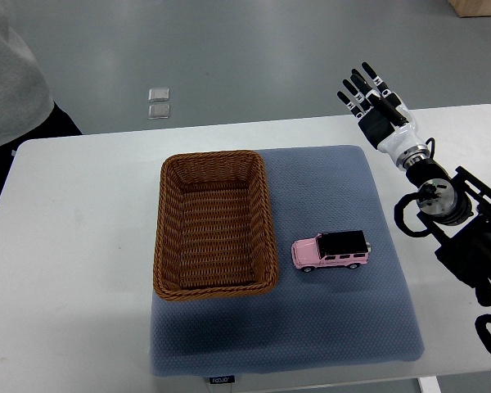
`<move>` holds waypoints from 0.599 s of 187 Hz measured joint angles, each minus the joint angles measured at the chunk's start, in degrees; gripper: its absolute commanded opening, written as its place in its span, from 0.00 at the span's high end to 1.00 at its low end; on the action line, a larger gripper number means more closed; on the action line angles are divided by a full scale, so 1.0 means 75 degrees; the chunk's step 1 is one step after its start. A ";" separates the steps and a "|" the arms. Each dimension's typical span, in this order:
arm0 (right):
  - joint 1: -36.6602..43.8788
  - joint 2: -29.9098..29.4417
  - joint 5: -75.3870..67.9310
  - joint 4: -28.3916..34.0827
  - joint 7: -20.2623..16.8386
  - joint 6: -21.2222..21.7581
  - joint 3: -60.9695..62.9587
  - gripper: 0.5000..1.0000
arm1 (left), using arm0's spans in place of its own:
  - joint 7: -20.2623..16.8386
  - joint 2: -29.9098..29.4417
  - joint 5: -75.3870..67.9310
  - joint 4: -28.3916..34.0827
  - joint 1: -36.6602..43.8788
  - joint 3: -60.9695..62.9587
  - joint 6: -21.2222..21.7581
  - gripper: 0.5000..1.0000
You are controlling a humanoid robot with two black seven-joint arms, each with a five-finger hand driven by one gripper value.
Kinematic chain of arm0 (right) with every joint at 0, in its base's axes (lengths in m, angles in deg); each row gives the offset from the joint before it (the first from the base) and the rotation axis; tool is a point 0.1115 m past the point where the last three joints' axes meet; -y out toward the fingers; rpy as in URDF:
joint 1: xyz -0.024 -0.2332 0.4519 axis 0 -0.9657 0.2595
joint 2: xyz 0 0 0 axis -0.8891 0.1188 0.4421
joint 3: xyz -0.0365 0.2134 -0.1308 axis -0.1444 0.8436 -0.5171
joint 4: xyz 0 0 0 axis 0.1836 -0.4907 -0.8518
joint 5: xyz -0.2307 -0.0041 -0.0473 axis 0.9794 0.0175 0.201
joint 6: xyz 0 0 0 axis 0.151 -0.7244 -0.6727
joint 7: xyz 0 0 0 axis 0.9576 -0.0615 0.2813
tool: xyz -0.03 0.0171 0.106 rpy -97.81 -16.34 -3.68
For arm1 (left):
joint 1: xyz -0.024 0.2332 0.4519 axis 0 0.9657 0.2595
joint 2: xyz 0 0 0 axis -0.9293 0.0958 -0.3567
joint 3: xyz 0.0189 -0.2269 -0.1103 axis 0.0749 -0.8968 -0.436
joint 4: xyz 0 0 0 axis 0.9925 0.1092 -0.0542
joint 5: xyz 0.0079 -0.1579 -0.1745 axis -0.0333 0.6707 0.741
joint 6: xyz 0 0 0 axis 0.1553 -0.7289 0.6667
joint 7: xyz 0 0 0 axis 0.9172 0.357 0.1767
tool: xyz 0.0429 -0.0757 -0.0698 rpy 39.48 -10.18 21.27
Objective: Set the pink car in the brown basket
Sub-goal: 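Reach the right hand forward and down toward the pink toy car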
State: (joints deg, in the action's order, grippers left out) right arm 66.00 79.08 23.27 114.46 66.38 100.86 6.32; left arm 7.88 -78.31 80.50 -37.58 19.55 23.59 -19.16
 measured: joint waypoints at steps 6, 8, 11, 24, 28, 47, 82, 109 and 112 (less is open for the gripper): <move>0.0000 0.0003 0.0000 0.0000 0.0000 0.0002 0.0000 0.18 | 0.0000 0.0000 0.0000 0.0000 0.0000 0.0002 0.0000 0.00; 0.0000 0.0005 0.0000 0.0000 0.0000 0.0003 0.0000 0.18 | 0.0000 0.0000 0.0000 0.0000 0.0000 0.0002 0.0000 0.00; 0.0000 0.0007 0.0000 0.0000 0.0000 0.0004 -0.0001 0.18 | 0.0000 0.0000 0.0000 0.0000 0.0000 0.0004 0.0000 0.00; 0.0010 0.0023 0.0034 0.0000 0.0000 0.0005 -0.0040 0.18 | 0.0000 0.0000 0.0000 0.0000 0.0001 0.0016 0.0000 0.00; 0.0016 0.0032 0.0055 0.0001 -0.0010 0.0005 -0.0066 0.18 | 0.0000 0.0000 0.0000 0.0000 0.0001 0.0020 0.0000 0.00; 0.0129 0.0093 0.0275 0.0031 -0.0083 0.0043 -0.0197 0.18 | 0.0000 0.0000 0.0000 0.0000 0.0000 0.0000 0.0000 0.00; 0.0655 0.1272 0.2103 0.0378 -0.0546 0.0622 -0.1140 0.18 | 0.0000 0.0000 0.0001 0.0000 -0.0001 -0.0020 0.0000 0.00; 0.1245 0.2918 0.4574 0.1578 -0.0791 0.1689 -0.2621 0.18 | 0.0000 0.0000 0.0014 0.0031 0.0002 -0.0038 0.0000 0.00; 0.1315 0.3105 0.4809 0.1769 -0.0797 0.1810 -0.2776 0.18 | 0.0000 0.0000 0.0014 0.0034 0.0002 -0.0039 0.0000 0.00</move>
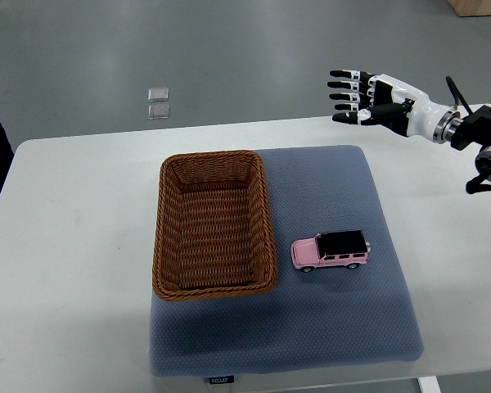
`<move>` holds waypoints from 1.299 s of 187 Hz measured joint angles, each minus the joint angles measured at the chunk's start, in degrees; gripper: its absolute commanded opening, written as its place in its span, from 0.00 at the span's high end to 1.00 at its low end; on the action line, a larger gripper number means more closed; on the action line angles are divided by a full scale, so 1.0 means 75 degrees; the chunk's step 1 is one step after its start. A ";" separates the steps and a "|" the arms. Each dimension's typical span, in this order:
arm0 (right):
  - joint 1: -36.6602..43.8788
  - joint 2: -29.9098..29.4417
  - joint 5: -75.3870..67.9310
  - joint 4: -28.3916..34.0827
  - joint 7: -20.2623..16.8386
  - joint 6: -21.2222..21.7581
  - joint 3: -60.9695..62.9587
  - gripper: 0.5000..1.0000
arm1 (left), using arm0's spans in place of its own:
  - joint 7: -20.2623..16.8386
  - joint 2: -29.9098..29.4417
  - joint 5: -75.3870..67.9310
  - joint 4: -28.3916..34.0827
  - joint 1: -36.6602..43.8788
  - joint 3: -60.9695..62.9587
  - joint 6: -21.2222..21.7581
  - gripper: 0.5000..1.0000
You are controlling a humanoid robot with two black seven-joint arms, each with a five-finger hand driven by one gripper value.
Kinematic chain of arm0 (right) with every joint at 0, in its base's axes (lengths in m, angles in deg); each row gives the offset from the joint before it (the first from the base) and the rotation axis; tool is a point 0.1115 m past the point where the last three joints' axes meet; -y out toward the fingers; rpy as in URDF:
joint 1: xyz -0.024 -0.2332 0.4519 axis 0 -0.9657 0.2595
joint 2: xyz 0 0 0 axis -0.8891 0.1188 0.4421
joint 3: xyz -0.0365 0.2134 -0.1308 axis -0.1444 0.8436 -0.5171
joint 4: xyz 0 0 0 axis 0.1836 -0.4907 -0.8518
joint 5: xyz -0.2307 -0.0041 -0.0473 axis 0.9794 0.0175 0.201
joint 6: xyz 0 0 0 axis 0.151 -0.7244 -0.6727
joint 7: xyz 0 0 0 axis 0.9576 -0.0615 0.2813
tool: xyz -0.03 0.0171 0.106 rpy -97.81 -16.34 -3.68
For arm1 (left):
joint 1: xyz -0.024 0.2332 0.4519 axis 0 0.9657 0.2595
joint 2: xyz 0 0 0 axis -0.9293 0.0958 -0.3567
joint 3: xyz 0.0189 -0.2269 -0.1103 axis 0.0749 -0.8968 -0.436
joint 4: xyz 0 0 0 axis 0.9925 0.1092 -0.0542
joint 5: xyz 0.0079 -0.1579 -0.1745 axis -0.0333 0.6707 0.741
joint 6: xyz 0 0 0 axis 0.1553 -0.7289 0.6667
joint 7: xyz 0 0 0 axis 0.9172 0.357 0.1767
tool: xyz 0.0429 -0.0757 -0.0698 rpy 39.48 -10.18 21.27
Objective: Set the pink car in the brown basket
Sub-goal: 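Reach the right hand forward and down toward the pink toy car, then close the right hand fingers around the pink car and lift it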
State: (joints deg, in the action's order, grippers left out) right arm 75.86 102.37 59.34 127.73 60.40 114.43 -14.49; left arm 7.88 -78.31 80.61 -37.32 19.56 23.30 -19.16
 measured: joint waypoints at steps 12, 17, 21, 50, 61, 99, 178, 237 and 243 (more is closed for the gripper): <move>0.0322 0.0730 0.0794 0.0830 -0.0008 0.0358 -0.0611 0.18 | 0.0000 0.0000 0.0001 0.0009 0.0001 0.0000 0.0001 0.00; 0.0448 0.0966 0.1007 0.1138 -0.0009 0.0423 -0.0839 0.18 | 0.0000 0.0000 0.0001 0.0010 0.0001 0.0002 0.0000 0.00; 0.0543 0.1129 0.1139 0.1369 -0.0010 0.0460 -0.1018 0.18 | 0.0000 0.0000 0.0001 0.0010 0.0001 0.0006 0.0000 0.00; 0.1009 0.1826 0.1528 0.2758 -0.0022 0.0530 -0.2262 0.18 | 0.0000 0.0000 0.0001 -0.0026 -0.0006 0.0027 0.0000 0.00; 0.1041 0.1891 0.1553 0.3067 -0.0026 0.0532 -0.2505 0.18 | 0.0000 0.0000 0.0001 -0.0031 -0.0009 0.0027 0.0000 0.00; 0.0820 0.1716 0.1728 0.3347 -0.0035 -0.0416 -0.3134 0.18 | 0.0000 0.0000 -0.0002 -0.0027 -0.0011 0.0025 0.0000 0.00; -0.0278 0.1505 0.2346 0.3352 -0.0035 -0.1580 -0.3265 0.19 | 0.0000 0.0000 -0.0004 0.0012 -0.0005 0.0039 0.0000 0.00; -0.0597 0.1347 0.2891 0.3254 -0.0022 -0.1899 -0.3266 0.23 | 0.0000 0.0000 -0.0004 0.0005 -0.0006 0.0045 0.0000 0.00; -0.0603 0.1345 0.2906 0.3240 -0.0021 -0.1921 -0.3268 0.29 | 0.0000 0.0000 -0.0004 0.0006 -0.0006 0.0046 0.0000 0.00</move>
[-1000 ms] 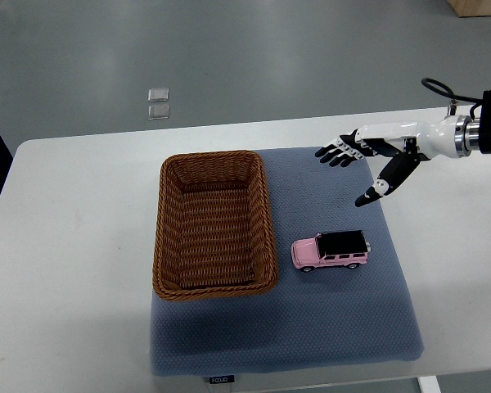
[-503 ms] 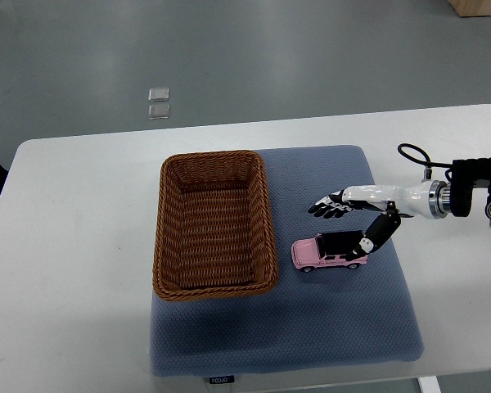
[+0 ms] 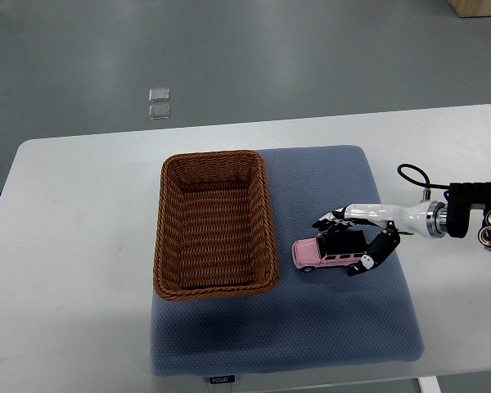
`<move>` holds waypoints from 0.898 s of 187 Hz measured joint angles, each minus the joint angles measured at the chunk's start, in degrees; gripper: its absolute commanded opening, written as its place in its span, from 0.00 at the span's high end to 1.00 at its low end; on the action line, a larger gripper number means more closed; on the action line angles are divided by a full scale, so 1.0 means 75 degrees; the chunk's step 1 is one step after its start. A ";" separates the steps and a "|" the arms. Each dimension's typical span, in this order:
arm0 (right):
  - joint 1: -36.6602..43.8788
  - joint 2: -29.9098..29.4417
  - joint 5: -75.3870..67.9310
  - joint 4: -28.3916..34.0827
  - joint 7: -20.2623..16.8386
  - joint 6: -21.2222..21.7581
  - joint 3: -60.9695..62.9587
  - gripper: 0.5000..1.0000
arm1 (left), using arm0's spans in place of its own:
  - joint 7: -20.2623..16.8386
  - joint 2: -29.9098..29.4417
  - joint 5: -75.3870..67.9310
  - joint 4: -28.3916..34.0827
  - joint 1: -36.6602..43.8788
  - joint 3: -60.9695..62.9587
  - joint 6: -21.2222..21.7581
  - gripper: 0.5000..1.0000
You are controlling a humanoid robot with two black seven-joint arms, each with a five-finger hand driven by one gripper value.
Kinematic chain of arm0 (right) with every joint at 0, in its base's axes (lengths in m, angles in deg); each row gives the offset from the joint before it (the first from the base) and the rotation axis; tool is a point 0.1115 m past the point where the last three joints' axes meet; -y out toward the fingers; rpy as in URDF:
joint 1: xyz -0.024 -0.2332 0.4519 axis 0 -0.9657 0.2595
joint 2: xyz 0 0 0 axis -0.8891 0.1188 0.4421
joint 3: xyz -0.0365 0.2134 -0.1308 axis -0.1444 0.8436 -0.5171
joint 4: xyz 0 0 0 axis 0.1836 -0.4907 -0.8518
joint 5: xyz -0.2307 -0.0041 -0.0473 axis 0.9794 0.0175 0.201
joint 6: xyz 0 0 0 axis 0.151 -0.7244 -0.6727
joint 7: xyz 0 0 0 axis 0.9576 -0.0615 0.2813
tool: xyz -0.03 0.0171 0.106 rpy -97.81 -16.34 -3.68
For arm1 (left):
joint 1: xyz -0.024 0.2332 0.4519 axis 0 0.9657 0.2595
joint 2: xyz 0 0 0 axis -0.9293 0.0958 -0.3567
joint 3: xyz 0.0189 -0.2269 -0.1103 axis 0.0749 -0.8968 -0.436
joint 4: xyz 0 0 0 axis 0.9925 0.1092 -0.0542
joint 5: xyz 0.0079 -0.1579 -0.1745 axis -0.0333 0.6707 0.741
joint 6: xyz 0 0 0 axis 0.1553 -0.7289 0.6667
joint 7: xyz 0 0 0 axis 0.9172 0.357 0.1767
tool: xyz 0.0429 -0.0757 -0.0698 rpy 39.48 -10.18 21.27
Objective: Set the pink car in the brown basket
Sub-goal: 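Close the right hand fingers around the pink car and lift it, then carry the held car over the wicker basket and lower it inside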
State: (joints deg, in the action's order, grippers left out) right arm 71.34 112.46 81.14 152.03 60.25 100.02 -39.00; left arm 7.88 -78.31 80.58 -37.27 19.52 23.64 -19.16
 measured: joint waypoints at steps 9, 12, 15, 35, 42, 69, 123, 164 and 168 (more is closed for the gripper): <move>-0.0011 -0.0007 0.0023 -0.0022 0.0005 -0.0026 -0.0005 0.38 | 0.0000 0.0000 0.0000 0.0003 0.0001 0.0003 0.0000 0.00; -0.0014 -0.0009 0.0032 -0.0027 0.0007 -0.0032 -0.0007 0.43 | 0.0000 0.0000 0.0000 0.0004 0.0001 0.0004 0.0000 0.00; -0.0017 -0.0012 0.0042 -0.0033 0.0008 -0.0035 -0.0009 0.46 | 0.0000 0.0000 0.0000 0.0004 0.0000 0.0005 0.0000 0.00; -0.0034 -0.0029 0.0152 -0.0062 0.0017 -0.0058 -0.0014 0.72 | 0.0000 0.0000 0.0000 0.0006 0.0001 0.0007 0.0000 0.00; -0.0041 -0.0047 0.0207 -0.0098 0.0028 -0.0079 -0.0014 0.78 | 0.0000 0.0000 0.0000 0.0006 0.0001 0.0003 0.0000 0.00; -0.0084 -0.0117 0.0392 -0.0206 0.0069 -0.0150 -0.0020 1.00 | 0.0000 0.0000 0.0001 0.0014 0.0000 -0.0011 0.0000 0.00; 0.0420 0.0470 0.0308 -0.0137 0.0168 0.0025 0.0112 1.00 | 0.0000 0.0000 0.0004 0.0018 0.0002 -0.0013 0.0000 0.00; 0.1246 0.1110 0.0157 0.0144 0.0186 0.0452 0.0137 1.00 | 0.0000 0.0000 0.0004 -0.0010 0.0003 -0.0002 0.0000 0.00; 0.1324 0.1130 0.0125 0.0154 0.0185 0.0477 0.0137 1.00 | 0.0000 0.0000 0.0003 -0.0015 0.0003 -0.0002 0.0000 0.00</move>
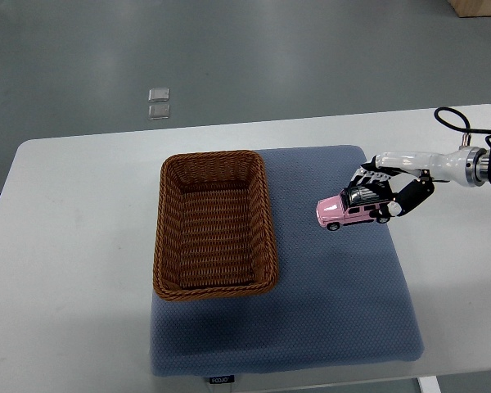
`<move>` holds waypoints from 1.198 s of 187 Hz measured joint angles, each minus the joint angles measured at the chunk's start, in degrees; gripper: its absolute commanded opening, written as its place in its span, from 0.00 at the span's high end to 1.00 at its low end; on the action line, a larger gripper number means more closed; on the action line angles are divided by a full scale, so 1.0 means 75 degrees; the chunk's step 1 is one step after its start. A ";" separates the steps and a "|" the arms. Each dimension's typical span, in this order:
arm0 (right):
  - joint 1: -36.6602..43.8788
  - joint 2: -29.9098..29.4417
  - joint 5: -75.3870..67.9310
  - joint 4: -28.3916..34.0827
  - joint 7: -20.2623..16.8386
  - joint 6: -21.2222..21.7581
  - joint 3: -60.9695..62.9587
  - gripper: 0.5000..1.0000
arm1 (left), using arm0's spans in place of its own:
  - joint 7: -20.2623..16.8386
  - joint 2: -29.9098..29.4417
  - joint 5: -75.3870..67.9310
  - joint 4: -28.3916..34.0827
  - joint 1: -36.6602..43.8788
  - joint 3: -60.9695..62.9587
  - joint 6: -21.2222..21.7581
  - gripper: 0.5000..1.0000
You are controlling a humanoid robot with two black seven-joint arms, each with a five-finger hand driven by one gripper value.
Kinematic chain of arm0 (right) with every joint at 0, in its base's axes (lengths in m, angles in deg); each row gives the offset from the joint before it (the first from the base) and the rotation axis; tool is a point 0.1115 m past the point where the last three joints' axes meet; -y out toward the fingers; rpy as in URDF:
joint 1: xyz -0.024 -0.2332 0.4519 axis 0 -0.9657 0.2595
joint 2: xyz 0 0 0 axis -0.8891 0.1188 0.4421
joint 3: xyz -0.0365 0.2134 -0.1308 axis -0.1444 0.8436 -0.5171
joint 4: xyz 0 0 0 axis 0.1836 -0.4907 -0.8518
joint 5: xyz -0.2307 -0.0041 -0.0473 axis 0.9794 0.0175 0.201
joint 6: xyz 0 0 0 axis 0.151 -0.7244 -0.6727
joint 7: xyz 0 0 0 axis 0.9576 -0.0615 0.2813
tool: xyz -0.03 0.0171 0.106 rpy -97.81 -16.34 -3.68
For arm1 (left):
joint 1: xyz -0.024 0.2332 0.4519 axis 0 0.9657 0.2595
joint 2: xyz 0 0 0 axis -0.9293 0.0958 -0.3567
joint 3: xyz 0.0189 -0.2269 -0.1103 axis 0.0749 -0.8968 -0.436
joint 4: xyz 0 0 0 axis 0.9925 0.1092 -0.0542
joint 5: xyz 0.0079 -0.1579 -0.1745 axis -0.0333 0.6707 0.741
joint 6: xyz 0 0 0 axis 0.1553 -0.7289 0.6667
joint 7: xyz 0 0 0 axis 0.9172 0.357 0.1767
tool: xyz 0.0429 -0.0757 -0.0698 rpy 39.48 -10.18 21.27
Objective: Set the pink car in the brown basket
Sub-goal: 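Carry the held car over the wicker basket and lower it inside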
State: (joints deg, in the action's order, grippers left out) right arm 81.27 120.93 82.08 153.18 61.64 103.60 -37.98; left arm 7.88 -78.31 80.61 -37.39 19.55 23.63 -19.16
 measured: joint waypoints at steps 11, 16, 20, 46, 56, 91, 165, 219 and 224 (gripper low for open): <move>0.0254 0.0003 -0.0139 0.0013 -0.0002 0.0058 0.0000 1.00 | 0.0000 0.0000 -0.0001 -0.0010 -0.0001 0.0001 0.0000 0.00; 0.0382 -0.0020 -0.0221 0.0014 -0.0012 0.0079 -0.0001 1.00 | 0.0000 0.0000 -0.0001 -0.0012 -0.0001 0.0001 0.0000 0.00; 0.0465 -0.0045 -0.0278 0.0014 -0.0020 0.0093 -0.0004 1.00 | 0.0000 0.0000 -0.0002 -0.0012 -0.0001 0.0001 0.0000 0.00; 0.0948 -0.0491 -0.0656 -0.0089 -0.0056 0.0128 -0.0049 1.00 | 0.0000 0.0000 -0.0003 -0.0010 -0.0005 0.0001 0.0000 0.00; 0.1093 -0.0729 -0.0744 -0.0174 -0.0058 0.0111 -0.0075 1.00 | 0.0000 0.0000 -0.0003 0.0001 -0.0005 -0.0003 0.0000 0.00; 0.1410 -0.1810 -0.0895 -0.0854 -0.0059 0.0017 -0.0140 1.00 | 0.0000 0.0000 -0.0003 0.0018 -0.0004 -0.0011 0.0000 0.00; 0.1276 -0.4332 -0.0784 -0.2556 -0.0007 -0.0260 -0.0461 1.00 | 0.0000 0.0000 -0.0003 -0.0013 -0.0003 -0.0012 0.0000 0.00; 0.0842 -0.5013 -0.0709 -0.3153 0.0117 -0.0626 -0.0469 1.00 | 0.0000 0.0000 -0.0003 0.0030 0.0002 -0.0012 0.0000 0.00; 0.0818 -0.5039 -0.0707 -0.3175 0.0130 -0.0642 -0.0469 1.00 | 0.0000 0.0000 -0.0003 0.0031 0.0003 -0.0009 0.0000 0.00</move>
State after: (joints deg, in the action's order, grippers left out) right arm 87.40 83.14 76.78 129.37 62.61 98.78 -41.49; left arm 7.88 -78.31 80.58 -37.15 19.56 23.56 -19.16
